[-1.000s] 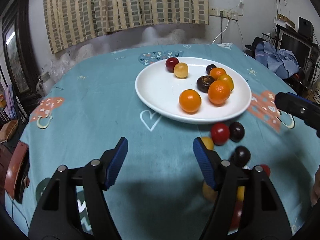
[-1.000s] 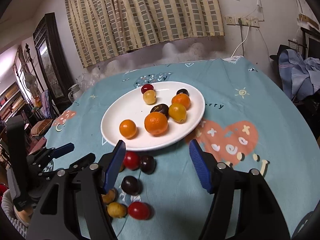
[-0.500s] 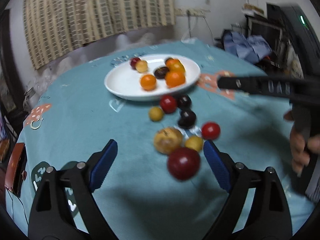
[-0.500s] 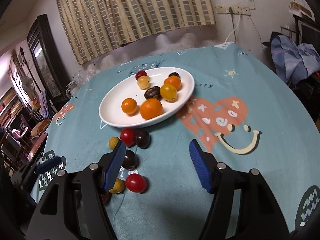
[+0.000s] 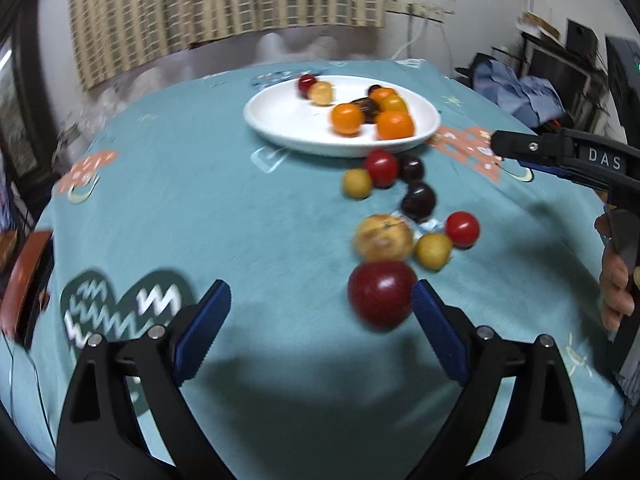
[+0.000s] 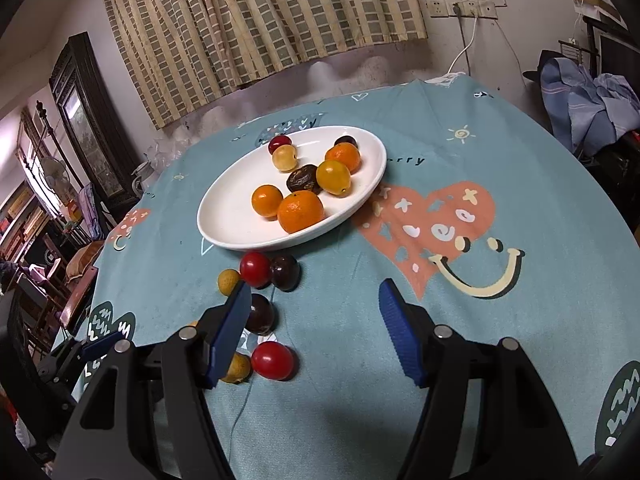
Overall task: Organize fruits
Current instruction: 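Grasp a large red plum with the left tool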
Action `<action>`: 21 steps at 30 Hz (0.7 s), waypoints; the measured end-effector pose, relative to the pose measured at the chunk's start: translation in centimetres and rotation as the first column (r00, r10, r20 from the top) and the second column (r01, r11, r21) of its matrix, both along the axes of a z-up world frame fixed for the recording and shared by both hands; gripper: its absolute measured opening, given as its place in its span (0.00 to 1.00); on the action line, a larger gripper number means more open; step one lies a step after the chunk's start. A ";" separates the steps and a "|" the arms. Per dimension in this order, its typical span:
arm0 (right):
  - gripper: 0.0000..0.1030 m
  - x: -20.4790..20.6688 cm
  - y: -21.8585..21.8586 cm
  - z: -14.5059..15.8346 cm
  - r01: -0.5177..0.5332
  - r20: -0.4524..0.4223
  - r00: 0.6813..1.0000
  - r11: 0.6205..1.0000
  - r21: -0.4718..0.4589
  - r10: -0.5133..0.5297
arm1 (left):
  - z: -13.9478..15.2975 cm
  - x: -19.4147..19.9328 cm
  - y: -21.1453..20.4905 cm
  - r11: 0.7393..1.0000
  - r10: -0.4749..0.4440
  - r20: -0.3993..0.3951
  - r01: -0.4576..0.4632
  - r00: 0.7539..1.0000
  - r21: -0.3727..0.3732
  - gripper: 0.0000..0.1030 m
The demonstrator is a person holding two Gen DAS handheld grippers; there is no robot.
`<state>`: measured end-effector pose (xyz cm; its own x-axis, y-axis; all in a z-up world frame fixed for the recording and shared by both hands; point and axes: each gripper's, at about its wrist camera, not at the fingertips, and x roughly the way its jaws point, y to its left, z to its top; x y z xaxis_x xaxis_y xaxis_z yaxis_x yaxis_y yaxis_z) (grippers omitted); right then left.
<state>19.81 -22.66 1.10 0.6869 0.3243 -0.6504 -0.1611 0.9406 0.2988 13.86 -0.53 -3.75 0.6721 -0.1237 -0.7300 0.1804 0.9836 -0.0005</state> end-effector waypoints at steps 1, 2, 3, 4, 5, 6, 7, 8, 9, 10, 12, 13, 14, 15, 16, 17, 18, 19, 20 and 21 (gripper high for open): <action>0.64 0.0 0.1 0.0 -0.005 0.000 1.000 1.000 -0.004 0.005 | 0.0 -0.2 0.5 1.000 0.005 -0.008 -0.005 1.000 -0.022 0.90; 0.64 -0.1 0.3 0.0 -0.011 -0.001 1.000 1.000 -0.008 0.011 | 0.1 -0.4 0.8 0.999 0.005 -0.007 -0.005 1.000 -0.039 0.90; 0.64 -0.1 0.4 0.0 -0.014 -0.001 1.000 1.000 -0.012 0.014 | 0.2 -0.5 0.7 0.999 -0.001 0.001 0.001 1.000 -0.043 0.90; 0.64 -0.1 0.5 -0.1 -0.017 0.000 1.000 1.000 -0.018 0.017 | 0.2 -0.6 0.4 0.999 -0.012 0.008 0.012 1.000 -0.036 0.90; 0.64 -0.1 0.6 -0.1 -0.018 0.000 1.000 1.000 -0.021 0.018 | 0.3 -0.8 -0.2 0.999 -0.033 0.017 0.033 0.999 -0.015 0.90; 0.64 -0.1 0.7 -0.1 -0.019 0.000 1.000 1.000 -0.023 0.019 | 0.3 -0.8 -0.5 0.999 -0.041 0.020 0.041 0.999 -0.003 0.90; 0.64 -0.1 0.7 -0.1 -0.019 0.000 1.000 1.000 -0.024 0.019 | 0.3 -0.8 -0.8 0.999 -0.051 0.023 0.050 0.998 0.005 0.90; 0.64 -0.1 0.7 -0.1 -0.020 0.000 1.000 1.000 -0.024 0.020 | 0.3 -0.7 -0.7 0.999 -0.049 0.020 0.049 0.999 -0.004 0.88; 0.64 -0.1 0.7 -0.1 -0.021 0.000 1.000 1.000 -0.023 0.021 | 0.2 -0.4 -0.4 0.999 -0.038 0.008 0.038 0.999 -0.023 0.87; 0.64 -0.1 0.8 -0.2 -0.023 0.001 1.000 0.999 -0.024 0.023 | 0.0 -0.1 0.1 0.999 -0.024 -0.009 0.024 1.000 -0.044 0.81; 0.64 -0.1 1.0 -0.2 -0.027 0.001 1.000 0.999 -0.032 0.027 | -0.5 0.7 1.1 0.996 -0.002 -0.056 -0.003 0.998 -0.090 0.66; 0.64 -0.1 1.1 -0.3 -0.030 -0.001 1.000 0.999 -0.034 0.030 | -0.8 0.9 1.3 0.994 -0.005 -0.075 -0.003 0.997 -0.112 0.60; 0.64 -0.2 1.2 -0.4 -0.034 -0.002 0.999 0.999 -0.036 0.034 | -1.0 1.1 1.4 0.992 -0.010 -0.087 -0.001 0.996 -0.129 0.58; 0.64 -0.2 1.3 -0.4 -0.038 -0.004 0.999 0.999 -0.040 0.038 | -1.0 1.1 1.3 0.992 -0.013 -0.088 0.002 0.996 -0.127 0.58; 0.64 -0.2 1.4 -0.4 -0.043 -0.006 0.999 0.998 -0.043 0.043 | -1.0 1.0 1.1 0.993 -0.014 -0.085 0.004 0.996 -0.117 0.58; 0.64 -0.2 1.6 -0.5 -0.048 -0.007 0.999 0.998 -0.046 0.048 | -1.0 0.9 0.9 0.994 -0.019 -0.081 0.010 0.997 -0.107 0.57; 0.64 -0.3 1.7 -0.5 -0.054 -0.007 0.999 0.997 -0.048 0.054 | -1.0 0.9 0.8 0.994 -0.024 -0.081 0.015 0.996 -0.104 0.57; 0.64 -0.3 1.9 -0.6 -0.062 -0.008 0.998 0.997 -0.052 0.062 | -1.0 0.9 0.6 0.995 -0.029 -0.084 0.020 0.996 -0.102 0.56; 0.64 -0.4 2.1 -0.7 -0.071 -0.011 0.997 0.996 -0.057 0.070 | -1.2 1.0 0.6 0.994 -0.034 -0.094 0.024 0.995 -0.105 0.55; 0.64 -0.4 2.3 -0.8 -0.082 -0.016 0.997 0.995 -0.061 0.081 | -1.4 1.3 0.5 0.994 -0.038 -0.109 0.026 0.993 -0.108 0.55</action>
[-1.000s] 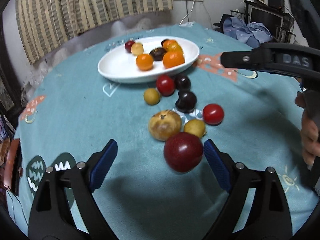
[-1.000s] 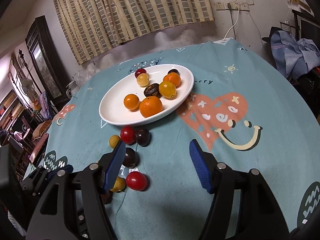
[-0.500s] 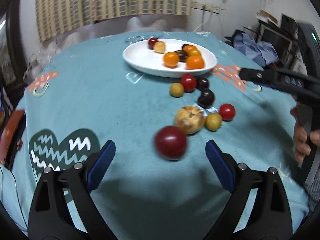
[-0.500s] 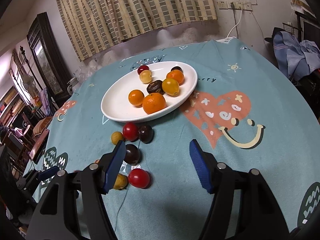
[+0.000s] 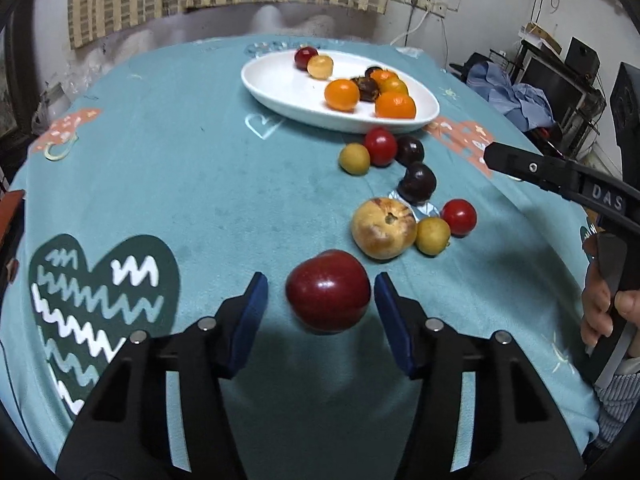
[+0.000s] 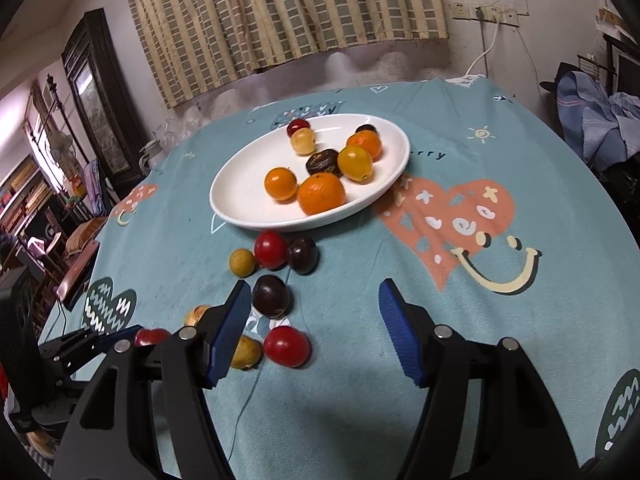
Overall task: Organize fruits
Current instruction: 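Grasp a large red plum with the left tool, then carry the red plum toward the plate with the left tool while the right tool grasps a red cherry, then release the red plum and red cherry onto the plate with both tools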
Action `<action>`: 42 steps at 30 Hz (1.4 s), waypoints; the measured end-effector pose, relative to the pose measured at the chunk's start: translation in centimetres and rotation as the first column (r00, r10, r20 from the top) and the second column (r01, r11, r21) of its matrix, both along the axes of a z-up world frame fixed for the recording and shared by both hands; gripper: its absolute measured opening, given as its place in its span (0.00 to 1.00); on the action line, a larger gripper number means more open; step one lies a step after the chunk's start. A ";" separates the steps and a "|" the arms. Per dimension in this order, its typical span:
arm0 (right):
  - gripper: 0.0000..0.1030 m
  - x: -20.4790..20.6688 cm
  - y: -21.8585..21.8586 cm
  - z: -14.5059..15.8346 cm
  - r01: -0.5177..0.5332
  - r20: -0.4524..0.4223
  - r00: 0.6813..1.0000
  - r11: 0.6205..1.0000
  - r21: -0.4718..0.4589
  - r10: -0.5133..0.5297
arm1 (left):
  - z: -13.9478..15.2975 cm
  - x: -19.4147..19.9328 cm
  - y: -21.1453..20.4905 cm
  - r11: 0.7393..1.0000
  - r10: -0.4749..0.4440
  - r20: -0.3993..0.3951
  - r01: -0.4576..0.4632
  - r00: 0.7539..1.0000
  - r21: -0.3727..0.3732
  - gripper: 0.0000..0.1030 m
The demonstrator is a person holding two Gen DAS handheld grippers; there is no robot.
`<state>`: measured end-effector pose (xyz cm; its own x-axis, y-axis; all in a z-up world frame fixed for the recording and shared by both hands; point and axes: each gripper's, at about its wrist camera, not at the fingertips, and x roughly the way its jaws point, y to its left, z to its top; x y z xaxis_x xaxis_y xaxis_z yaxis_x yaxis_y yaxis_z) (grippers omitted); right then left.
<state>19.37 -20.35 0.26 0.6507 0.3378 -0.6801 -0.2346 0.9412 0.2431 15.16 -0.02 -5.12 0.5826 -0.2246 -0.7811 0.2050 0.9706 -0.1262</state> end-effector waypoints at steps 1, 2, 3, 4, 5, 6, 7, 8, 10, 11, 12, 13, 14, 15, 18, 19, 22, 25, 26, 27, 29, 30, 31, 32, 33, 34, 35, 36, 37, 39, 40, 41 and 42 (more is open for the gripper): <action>0.64 0.0 0.3 -0.2 -0.020 -0.010 1.000 1.000 -0.003 0.020 | -0.3 0.4 -0.1 1.000 -0.005 -0.024 0.004 1.000 -0.004 0.55; 0.64 0.0 0.6 -0.4 -0.037 -0.020 0.999 0.999 -0.006 0.036 | -0.6 0.7 -0.2 1.000 -0.003 -0.041 0.003 0.999 -0.005 0.54; 0.64 0.0 0.8 -0.6 -0.049 -0.029 0.998 0.999 -0.008 0.049 | -0.5 0.7 -0.3 1.000 -0.003 -0.035 0.002 0.999 -0.007 0.53; 0.64 0.1 1.1 -0.8 -0.064 -0.039 0.997 0.998 -0.005 0.063 | -0.5 0.8 -0.4 1.000 -0.008 -0.036 0.008 0.999 -0.012 0.48; 0.64 0.1 1.2 -1.0 -0.076 -0.050 0.996 0.997 0.003 0.076 | -0.6 0.9 -0.5 1.000 -0.007 -0.038 0.007 0.999 -0.007 0.45; 0.64 0.2 1.2 -1.1 -0.084 -0.059 0.995 0.996 0.015 0.085 | -0.6 0.9 -0.4 1.000 -0.004 -0.035 0.003 0.999 -0.006 0.42; 0.64 0.2 1.2 -1.2 -0.088 -0.064 0.994 0.996 0.022 0.089 | -0.6 0.9 -0.3 1.000 -0.004 -0.036 0.004 0.999 -0.017 0.42; 0.64 0.2 1.2 -1.3 -0.089 -0.069 0.993 0.996 0.025 0.091 | -0.6 0.9 -0.3 1.000 -0.003 -0.037 0.002 0.999 -0.022 0.42; 0.62 0.2 1.3 -1.4 -0.095 -0.078 0.992 0.995 0.021 0.096 | -0.6 0.9 -0.3 1.000 -0.001 -0.034 0.001 0.999 -0.019 0.42; 0.61 0.3 1.4 -1.5 -0.097 -0.084 0.992 0.995 0.015 0.098 | -0.5 0.8 -0.3 1.000 0.001 -0.031 -0.001 1.000 -0.015 0.42; 0.61 0.3 1.6 -1.7 -0.099 -0.092 0.991 0.995 0.002 0.098 | -0.5 0.8 -0.3 1.000 0.005 -0.028 -0.005 1.000 -0.013 0.42; 0.59 0.3 1.7 -1.9 -0.098 -0.097 0.991 0.995 -0.010 0.096 | -0.5 0.7 -0.2 1.000 0.010 -0.027 -0.010 1.000 -0.013 0.42; 0.56 0.3 1.9 -2.1 -0.098 -0.104 0.990 0.995 -0.028 0.095 | -0.4 0.7 -0.2 1.000 0.015 -0.025 -0.015 1.000 -0.011 0.42; 0.55 0.3 1.9 -2.3 -0.102 -0.110 0.989 0.994 -0.037 0.098 | -0.4 0.7 -0.1 1.000 0.018 -0.024 -0.018 1.000 -0.011 0.42; 0.43 0.3 2.3 -3.2 -0.112 -0.136 0.985 0.991 -0.067 0.102 | -0.3 0.7 -0.1 1.000 0.024 -0.022 -0.024 0.999 -0.006 0.42; 0.40 0.3 2.4 -3.4 -0.113 -0.141 0.985 0.991 -0.075 0.101 | -0.4 0.7 0.0 1.000 0.024 -0.022 -0.024 0.999 -0.005 0.42; 0.29 0.1 2.9 -3.5 -0.133 -0.128 0.984 0.987 -0.090 0.121 | -0.4 0.6 0.0 1.000 0.023 -0.023 -0.023 0.999 -0.002 0.42; 0.28 -0.1 3.1 -3.2 -0.140 -0.108 0.986 0.985 -0.101 0.129 | -0.4 0.6 0.0 1.000 0.024 -0.021 -0.024 0.999 -0.001 0.41; 0.28 -0.3 2.9 -2.7 -0.129 -0.084 0.989 0.987 -0.095 0.121 | -0.3 0.5 0.0 1.000 0.028 -0.016 -0.028 0.999 0.002 0.41; 0.28 -0.4 2.4 -2.0 -0.114 -0.053 0.993 0.990 -0.085 0.110 | -0.1 0.5 0.0 0.999 0.033 -0.008 -0.033 0.999 0.009 0.41; 0.28 -0.4 1.5 -0.3 -0.090 -0.007 0.996 0.994 -0.054 0.090 | 0.9 1.1 0.1 0.998 0.050 0.030 -0.051 0.998 0.026 0.41; 0.28 -0.1 1.1 0.6 -0.083 0.009 0.996 0.996 -0.044 0.083 | 1.3 1.6 0.1 0.998 0.049 0.035 -0.050 0.998 0.024 0.41; 0.28 0.2 0.9 1.2 -0.077 0.019 0.997 0.996 -0.044 0.078 | 2.1 2.6 0.1 0.998 0.049 0.038 -0.050 0.998 0.028 0.41; 0.28 0.8 0.7 2.1 -0.069 0.032 0.997 0.997 -0.046 0.071 | 2.9 3.6 0.0 0.998 0.055 0.048 -0.056 0.997 0.034 0.41; 0.28 1.5 0.5 2.8 -0.061 0.041 0.997 0.997 -0.048 0.063 | 3.6 4.5 -0.1 0.997 0.058 0.062 -0.061 0.996 0.039 0.41; 0.28 2.7 0.3 3.8 -0.053 0.049 0.997 0.997 -0.049 0.055 | 4.4 5.8 -0.3 0.997 0.061 0.082 -0.064 0.995 0.041 0.41; 0.28 3.6 0.4 4.3 -0.045 0.054 0.997 0.998 -0.054 0.048 | 5.1 7.0 -0.5 0.997 0.068 0.100 -0.072 0.993 0.036 0.41; 0.28 4.3 0.5 4.5 -0.041 0.056 0.997 0.998 -0.058 0.044 | 5.6 8.3 -0.8 0.996 0.077 0.113 -0.081 0.991 0.031 0.41; 0.28 5.5 0.7 4.7 -0.035 0.056 0.998 0.998 -0.058 0.038 | 5.8 9.4 -1.1 0.996 0.082 0.117 -0.086 0.990 0.031 0.41; 0.28 7.3 0.9 4.2 -0.023 0.048 0.999 0.999 -0.045 0.025 | 5.9 12.0 -1.8 0.994 0.097 0.127 -0.103 0.987 0.038 0.41; 0.28 8.2 0.9 3.8 -0.014 0.044 0.999 0.999 -0.037 0.015 | 5.8 12.9 -2.1 0.993 0.102 0.127 -0.107 0.987 0.038 0.41; 0.28 9.1 0.9 3.3 -0.001 0.046 0.999 1.000 -0.031 0.003 | 5.6 13.9 -2.3 0.993 0.106 0.123 -0.111 0.987 0.037 0.41; 0.28 9.6 0.8 3.0 0.008 0.050 0.999 1.000 -0.023 -0.007 | 5.3 14.6 -2.5 0.993 0.107 0.118 -0.112 0.987 0.034 0.41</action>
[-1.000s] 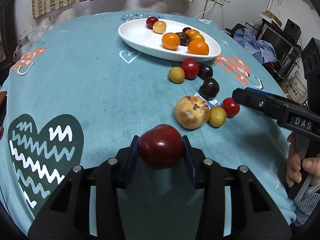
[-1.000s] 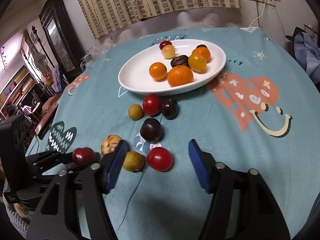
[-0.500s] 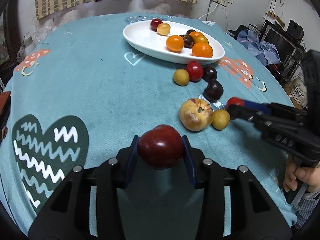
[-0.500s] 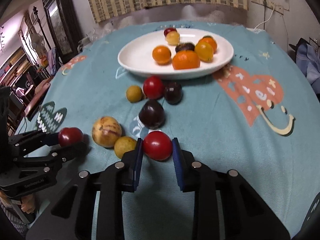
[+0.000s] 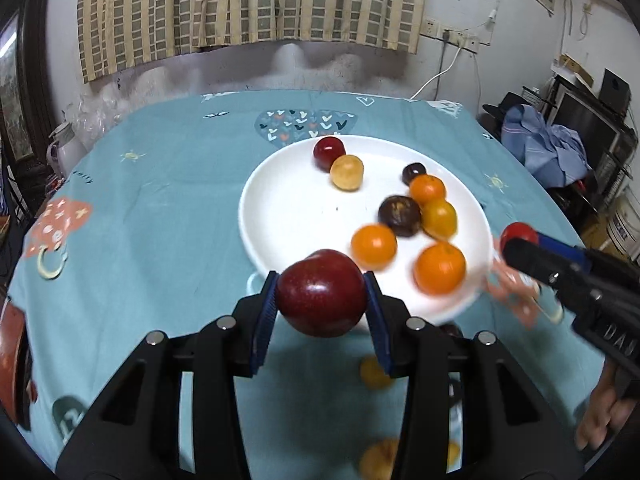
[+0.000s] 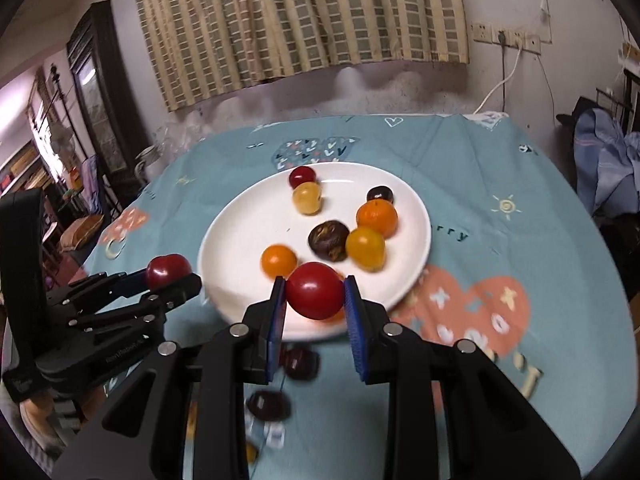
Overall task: Organize fruits
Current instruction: 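Release the red plum and red cherry onto the plate with both tools, then grasp the pale peach with the left tool while the right tool grasps a yellow apricot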
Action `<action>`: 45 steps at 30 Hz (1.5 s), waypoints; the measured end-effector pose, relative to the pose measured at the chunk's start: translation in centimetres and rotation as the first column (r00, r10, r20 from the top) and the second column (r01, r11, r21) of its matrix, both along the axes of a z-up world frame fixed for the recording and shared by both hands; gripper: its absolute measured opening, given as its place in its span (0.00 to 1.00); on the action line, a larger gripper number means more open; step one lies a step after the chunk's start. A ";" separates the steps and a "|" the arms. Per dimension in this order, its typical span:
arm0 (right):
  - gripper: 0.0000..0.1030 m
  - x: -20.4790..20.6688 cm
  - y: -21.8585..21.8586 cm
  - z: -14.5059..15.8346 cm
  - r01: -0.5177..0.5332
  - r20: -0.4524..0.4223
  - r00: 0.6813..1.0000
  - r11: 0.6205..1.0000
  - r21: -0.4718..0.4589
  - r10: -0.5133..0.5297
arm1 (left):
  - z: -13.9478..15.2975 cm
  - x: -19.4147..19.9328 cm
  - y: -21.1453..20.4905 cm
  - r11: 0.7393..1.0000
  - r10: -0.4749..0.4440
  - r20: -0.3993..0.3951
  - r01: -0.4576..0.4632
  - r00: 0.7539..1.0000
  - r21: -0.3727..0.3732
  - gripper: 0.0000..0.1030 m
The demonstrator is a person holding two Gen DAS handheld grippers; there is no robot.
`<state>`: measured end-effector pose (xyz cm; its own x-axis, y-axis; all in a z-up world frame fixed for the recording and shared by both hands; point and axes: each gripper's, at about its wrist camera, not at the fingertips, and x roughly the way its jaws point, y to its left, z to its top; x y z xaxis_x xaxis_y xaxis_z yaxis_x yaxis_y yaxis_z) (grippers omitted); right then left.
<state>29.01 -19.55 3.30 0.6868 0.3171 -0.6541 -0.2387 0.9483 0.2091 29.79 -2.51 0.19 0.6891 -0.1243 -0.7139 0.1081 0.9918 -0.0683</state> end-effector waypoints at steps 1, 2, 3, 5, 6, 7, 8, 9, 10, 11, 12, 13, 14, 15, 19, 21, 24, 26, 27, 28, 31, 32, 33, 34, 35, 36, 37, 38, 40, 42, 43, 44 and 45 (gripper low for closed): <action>0.29 0.6 -0.2 -0.3 0.009 0.009 1.000 1.000 0.026 -0.009 | -0.4 0.9 -0.1 1.000 -0.001 -0.010 0.000 1.000 -0.013 0.42; 0.29 1.2 -0.5 -0.6 0.020 0.018 1.000 0.999 0.050 -0.021 | -0.7 1.6 -0.1 1.000 0.001 -0.019 -0.002 1.000 -0.024 0.43; 0.30 1.6 -0.6 -0.8 0.030 0.014 0.999 0.998 0.056 -0.031 | -0.9 1.8 -0.1 0.999 0.006 -0.020 -0.006 1.000 -0.034 0.45; 0.70 2.6 -1.3 -1.1 0.079 -0.022 0.997 0.994 0.074 -0.078 | -1.1 2.0 0.3 0.998 0.029 0.001 -0.028 1.000 -0.048 0.64; 0.72 2.5 -1.9 -0.9 0.083 0.007 0.996 0.990 0.117 -0.084 | -1.1 1.8 0.4 0.998 0.031 0.009 -0.030 0.999 -0.047 0.64; 0.72 2.2 -2.2 -0.6 0.074 0.032 0.996 0.987 0.142 -0.080 | -0.9 1.7 0.6 0.999 0.026 0.014 -0.025 1.000 -0.045 0.64; 0.72 2.0 -2.3 -0.4 0.074 0.041 0.996 0.987 0.142 -0.081 | -0.7 1.4 1.0 0.999 0.025 0.021 -0.024 0.999 -0.048 0.64; 0.72 1.7 -2.5 -0.1 0.075 0.048 0.995 0.987 0.140 -0.082 | -0.5 1.0 1.3 0.998 0.027 0.028 -0.025 0.999 -0.052 0.64; 0.72 1.3 -2.6 0.3 0.074 0.054 0.995 0.987 0.144 -0.083 | -0.3 0.7 1.6 0.998 0.029 0.033 -0.027 0.999 -0.053 0.64; 0.72 0.9 -2.6 0.5 0.072 0.051 0.995 0.986 0.152 -0.081 | -0.2 0.1 1.9 0.998 0.032 0.037 -0.030 0.999 -0.049 0.64; 0.72 0.4 -2.6 0.5 0.061 0.040 0.997 0.985 0.158 -0.068 | 0.0 -0.6 2.1 0.999 0.033 0.042 -0.032 0.999 -0.038 0.64; 0.72 -0.1 -2.5 0.4 0.050 0.028 0.998 0.985 0.162 -0.056 | 0.1 -1.2 2.2 0.999 0.034 0.046 -0.033 0.998 -0.028 0.64; 0.72 -0.7 -2.6 0.2 0.047 0.021 0.998 0.986 0.163 -0.052 | 0.1 -2.1 2.3 0.999 0.033 0.049 -0.032 0.998 -0.017 0.64; 0.72 -1.6 -2.6 -0.1 0.049 0.010 0.999 0.986 0.158 -0.051 | 0.1 -2.8 2.4 0.999 0.029 0.047 -0.028 0.998 -0.015 0.64; 0.73 -4.5 -2.9 -1.0 0.059 -0.023 0.998 0.986 0.154 -0.056 | -1.0 -7.5 2.2 1.000 -0.009 0.043 0.009 0.999 -0.004 0.69; 0.77 -5.8 -3.0 -1.4 0.064 -0.044 0.997 0.985 0.163 -0.057 | -1.6 -9.7 1.5 0.999 -0.050 0.035 0.050 0.998 0.017 0.70; 0.82 -7.5 -3.3 -1.6 0.074 -0.038 0.997 0.983 0.166 -0.068 | -2.2 -11.6 0.3 0.994 -0.098 0.038 0.096 0.994 0.044 0.70; 0.87 -8.0 -3.5 -1.5 0.081 -0.029 0.997 0.982 0.171 -0.078 | -2.3 -12.5 -0.8 0.990 -0.128 0.055 0.124 0.990 0.073 0.74; 0.87 -8.3 -3.7 -1.4 0.087 -0.023 0.996 0.980 0.178 -0.084 | -2.4 -12.6 -1.1 0.988 -0.134 0.058 0.129 0.989 0.082 0.75; 0.88 -8.3 -3.8 -1.4 0.091 -0.021 0.996 0.979 0.182 -0.088 | -2.7 -12.6 -1.4 0.986 -0.145 0.054 0.139 0.988 0.092 0.75; 0.88 -7.8 -4.4 -1.5 0.111 -0.039 0.994 0.974 0.197 -0.105 | -3.6 -12.2 -2.0 0.982 -0.160 0.022 0.156 0.987 0.107 0.75; 0.88 -7.7 -4.5 -1.6 0.115 -0.050 0.993 0.972 0.204 -0.107 | -3.9 -12.0 -2.3 0.980 -0.164 0.016 0.161 0.986 0.115 0.75; 0.88 -7.5 -4.6 -1.7 0.116 -0.060 0.993 0.970 0.214 -0.105 | -4.0 -12.0 -2.4 0.979 -0.163 0.013 0.160 0.987 0.126 0.75; 0.88 -7.5 -4.7 -1.8 0.116 -0.063 0.993 0.969 0.219 -0.104 | -4.3 -11.8 -2.6 0.978 -0.154 0.011 0.151 0.988 0.144 0.75; 0.88 -7.5 -4.7 -1.8 0.115 -0.064 0.993 0.969 0.220 -0.103 | -4.5 -11.5 -2.5 0.978 -0.147 0.004 0.145 0.989 0.147 0.77; 0.88 -7.6 -4.6 -1.7 0.112 -0.060 0.993 0.970 0.217 -0.101 | -4.7 -11.3 -2.3 0.980 -0.147 -0.008 0.147 0.989 0.131 0.77; 0.88 -7.6 -4.5 -1.6 0.110 -0.056 0.993 0.970 0.215 -0.100 | -4.8 -11.2 -2.1 0.982 -0.142 -0.013 0.142 0.990 0.125 0.79; 0.88 -7.6 -4.5 -1.6 0.108 -0.052 0.994 0.971 0.212 -0.099 | -4.8 -11.2 -2.0 0.982 -0.135 -0.011 0.135 0.991 0.129 0.80; 0.88 -7.7 -4.4 -1.5 0.107 -0.051 0.994 0.973 0.206 -0.098 | -4.3 -11.6 -1.6 0.981 -0.111 0.023 0.106 0.994 0.163 0.80; 0.88 -7.7 -4.5 -1.6 0.111 -0.052 0.993 0.972 0.206 -0.102 | -3.6 -12.0 -0.3 0.983 -0.054 0.068 0.042 0.996 0.177 0.81; 0.88 -7.7 -4.5 -1.6 0.111 -0.052 0.993 0.972 0.209 -0.103 | -3.4 -12.2 0.4 0.985 -0.031 0.074 0.018 0.997 0.170 0.81; 0.88 -7.7 -4.5 -1.6 0.112 -0.053 0.993 0.971 0.211 -0.103 | -3.2 -12.3 1.1 0.987 -0.007 0.076 -0.005 0.997 0.161 0.81; 0.88 -7.8 -4.5 -1.5 0.112 -0.053 0.993 0.970 0.214 -0.103 | -3.1 -12.6 2.2 0.988 0.028 0.076 -0.039 0.997 0.151 0.80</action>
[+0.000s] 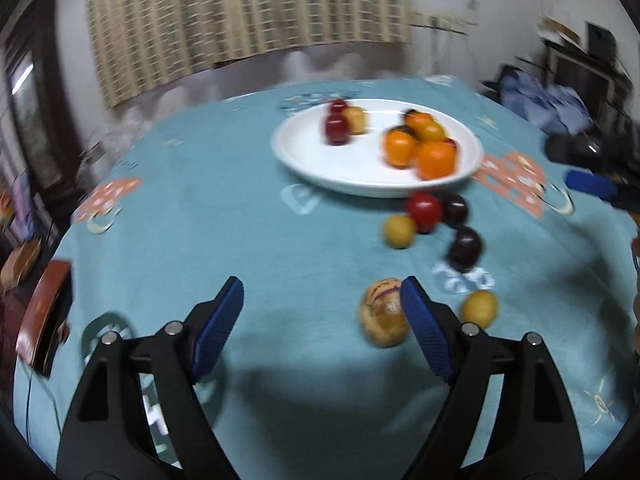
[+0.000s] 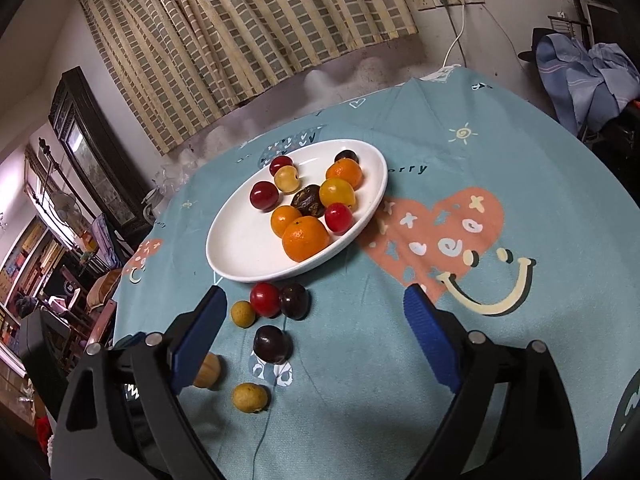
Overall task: Organize fruits
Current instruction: 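Grasp the pale peach with the left tool while the right tool grasps a yellow apricot, then carry the peach and apricot onto the plate and open both tools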
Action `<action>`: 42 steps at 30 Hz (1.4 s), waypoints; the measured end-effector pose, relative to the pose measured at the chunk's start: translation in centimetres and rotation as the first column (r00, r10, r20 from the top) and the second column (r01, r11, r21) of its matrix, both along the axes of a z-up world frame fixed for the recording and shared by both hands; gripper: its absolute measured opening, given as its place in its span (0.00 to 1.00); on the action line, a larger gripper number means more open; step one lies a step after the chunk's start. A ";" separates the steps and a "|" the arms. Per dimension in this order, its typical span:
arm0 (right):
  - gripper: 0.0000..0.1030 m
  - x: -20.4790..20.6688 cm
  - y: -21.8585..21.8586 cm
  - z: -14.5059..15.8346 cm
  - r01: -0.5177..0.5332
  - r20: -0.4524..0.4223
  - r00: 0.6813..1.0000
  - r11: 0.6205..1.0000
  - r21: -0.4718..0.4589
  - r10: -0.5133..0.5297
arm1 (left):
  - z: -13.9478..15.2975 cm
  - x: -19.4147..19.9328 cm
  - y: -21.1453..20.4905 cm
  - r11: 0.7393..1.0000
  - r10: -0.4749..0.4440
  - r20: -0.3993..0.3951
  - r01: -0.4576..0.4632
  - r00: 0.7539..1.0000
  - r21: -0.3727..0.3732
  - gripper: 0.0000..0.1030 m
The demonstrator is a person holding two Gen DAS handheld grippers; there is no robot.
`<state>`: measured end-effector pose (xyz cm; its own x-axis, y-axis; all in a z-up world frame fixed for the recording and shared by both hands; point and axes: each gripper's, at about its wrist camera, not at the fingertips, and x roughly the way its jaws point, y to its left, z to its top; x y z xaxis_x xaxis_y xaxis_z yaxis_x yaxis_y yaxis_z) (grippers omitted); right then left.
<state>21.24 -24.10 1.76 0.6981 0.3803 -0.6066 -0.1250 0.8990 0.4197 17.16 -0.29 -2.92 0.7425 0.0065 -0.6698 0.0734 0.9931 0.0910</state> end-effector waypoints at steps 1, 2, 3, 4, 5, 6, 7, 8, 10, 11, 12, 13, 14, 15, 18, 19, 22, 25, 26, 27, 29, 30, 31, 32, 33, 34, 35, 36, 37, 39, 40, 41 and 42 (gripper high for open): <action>0.88 0.0 0.0 0.0 -0.001 0.002 1.000 1.000 0.001 0.001 | 0.0 -0.1 0.7 1.000 0.023 0.000 -0.023 1.000 -0.003 0.80; 0.88 0.0 0.0 0.1 -0.003 0.004 1.000 1.000 0.001 0.003 | 0.1 -0.3 1.6 0.999 0.053 -0.001 -0.053 0.999 -0.010 0.80; 0.88 -0.1 0.1 0.1 -0.005 0.007 1.000 1.000 -0.003 0.005 | 0.1 -0.4 2.5 0.996 0.081 -0.005 -0.082 0.997 -0.023 0.80; 0.88 -0.1 0.3 0.1 -0.010 0.008 1.000 1.000 -0.011 0.010 | 0.1 -0.4 3.6 0.993 0.110 -0.014 -0.110 0.994 -0.052 0.80; 0.88 -0.1 0.5 0.1 -0.013 0.008 1.000 1.000 -0.016 0.013 | 0.2 -0.5 4.3 0.989 0.121 -0.021 -0.122 0.992 -0.082 0.78; 0.88 -0.1 0.6 0.1 -0.017 0.008 1.000 1.000 -0.022 0.017 | 0.2 -0.6 4.7 0.987 0.118 -0.025 -0.120 0.993 -0.107 0.78; 0.88 -0.1 0.8 0.0 -0.023 0.008 1.000 0.999 -0.030 0.023 | 0.3 -0.7 4.5 0.987 0.109 -0.023 -0.111 0.994 -0.112 0.78; 0.88 -0.1 1.0 0.0 -0.029 0.008 1.000 0.999 -0.037 0.029 | 0.4 -0.8 4.1 0.990 0.092 -0.015 -0.093 0.996 -0.104 0.78; 0.88 -0.2 1.5 -0.1 -0.038 0.011 0.999 0.998 -0.059 0.039 | 0.2 -1.2 2.6 0.997 0.045 -0.003 -0.045 0.999 -0.054 0.78; 0.88 -0.3 1.7 -0.1 -0.043 0.013 0.999 0.997 -0.070 0.044 | -0.1 -1.2 1.8 0.999 0.026 -0.004 -0.026 1.000 -0.025 0.78; 0.88 -0.3 2.0 -0.2 -0.051 0.016 0.998 0.995 -0.085 0.053 | -0.4 -1.3 0.9 1.000 0.010 -0.008 -0.010 1.000 0.018 0.78; 0.88 -0.4 2.2 -0.1 -0.059 0.021 0.998 0.994 -0.094 0.061 | -0.6 -1.2 0.5 0.999 -0.001 -0.013 0.001 1.000 0.036 0.78; 0.88 -0.5 2.4 -0.1 -0.064 0.026 0.997 0.993 -0.100 0.067 | -0.8 -1.1 0.2 0.999 -0.012 -0.021 0.013 1.000 0.046 0.78; 0.88 -0.7 2.6 0.0 -0.073 0.034 0.996 0.991 -0.109 0.077 | -1.0 -1.0 0.1 0.999 -0.019 -0.026 0.021 0.999 0.044 0.78; 0.88 -0.9 2.9 0.1 -0.079 0.049 0.995 0.989 -0.125 0.086 | -1.0 -0.6 0.1 0.999 -0.025 -0.028 0.026 0.999 0.026 0.78; 0.88 -0.9 2.9 0.1 -0.078 0.050 0.995 0.989 -0.128 0.085 | -1.1 -0.5 0.1 0.999 -0.027 -0.031 0.028 0.999 0.029 0.76; 0.88 -0.8 2.8 0.0 -0.076 0.043 0.996 0.990 -0.121 0.081 | -1.7 0.3 -0.3 0.998 -0.045 -0.068 0.047 0.997 0.030 0.65; 0.88 -0.8 2.8 0.1 -0.084 0.047 0.995 0.989 -0.122 0.090 | -2.5 1.3 -0.4 0.998 -0.069 -0.124 0.069 0.990 0.000 0.48; 0.88 -0.9 3.0 0.1 -0.088 0.048 0.994 0.988 -0.125 0.094 | -2.7 1.6 -0.4 0.997 -0.076 -0.138 0.075 0.987 -0.017 0.42; 0.88 -0.9 3.1 0.0 -0.093 0.047 0.994 0.987 -0.132 0.100 | -2.9 1.8 -0.4 0.996 -0.083 -0.149 0.080 0.985 -0.029 0.40; 0.88 -0.9 3.4 -0.1 -0.103 0.043 0.993 0.984 -0.142 0.110 | -3.0 1.9 -0.5 0.996 -0.086 -0.150 0.082 0.985 -0.032 0.40; 0.88 -0.9 3.6 -0.2 -0.109 0.040 0.992 0.983 -0.148 0.116 | -3.0 1.9 -0.5 0.996 -0.087 -0.150 0.083 0.985 -0.035 0.40; 0.88 -1.0 3.8 -0.2 -0.116 0.038 0.992 0.981 -0.155 0.123 | -2.9 1.8 -0.4 0.996 -0.086 -0.149 0.081 0.985 -0.038 0.40; 0.88 -1.0 4.1 -0.3 -0.125 0.036 0.991 0.979 -0.164 0.132 | -2.8 1.8 -0.2 0.997 -0.073 -0.142 0.069 0.987 -0.035 0.40; 0.88 -1.1 4.5 -0.4 -0.146 0.032 0.988 0.972 -0.184 0.154 | -2.6 1.7 0.0 0.998 -0.056 -0.133 0.053 0.989 -0.027 0.40; 0.88 -1.3 5.0 -0.6 -0.163 0.028 0.985 0.965 -0.204 0.172 | -2.4 1.6 0.6 1.000 -0.026 -0.120 0.024 0.992 -0.017 0.40; 0.87 -1.4 5.7 -0.8 -0.182 0.023 0.981 0.956 -0.231 0.192 | -2.3 1.6 1.1 1.000 -0.003 -0.115 0.000 0.993 -0.023 0.40; 0.87 -1.6 6.6 -1.1 -0.212 0.011 0.975 0.939 -0.271 0.223 | -2.1 1.7 1.7 0.999 0.014 -0.115 -0.019 0.993 -0.040 0.40; 0.84 -1.8 7.2 -1.5 -0.233 -0.001 0.970 0.927 -0.295 0.243 | -2.0 1.7 2.2 0.998 0.024 -0.115 -0.031 0.993 -0.052 0.40; 0.76 -2.1 8.6 -2.4 -0.279 -0.037 0.958 0.897 -0.342 0.284 | -1.9 1.6 2.9 0.997 0.046 -0.116 -0.054 0.992 -0.064 0.39; 0.71 -2.3 9.3 -3.0 -0.305 -0.059 0.950 0.880 -0.364 0.305 | -1.9 1.6 3.0 0.996 0.052 -0.114 -0.060 0.992 -0.063 0.39; 0.67 -2.5 9.8 -3.5 -0.323 -0.075 0.945 0.867 -0.379 0.319 | -1.8 1.7 3.0 0.996 0.055 -0.114 -0.062 0.992 -0.064 0.40; 0.63 -2.6 10.1 -3.9 -0.339 -0.091 0.939 0.856 -0.390 0.331 | -1.8 1.6 3.1 0.996 0.056 -0.113 -0.064 0.992 -0.068 0.40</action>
<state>18.66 -13.96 -2.15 0.5580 0.3158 -0.7674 -0.4439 0.8949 0.0456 18.77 2.78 -4.67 0.6632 -0.0026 -0.7485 0.0196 0.9997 0.0139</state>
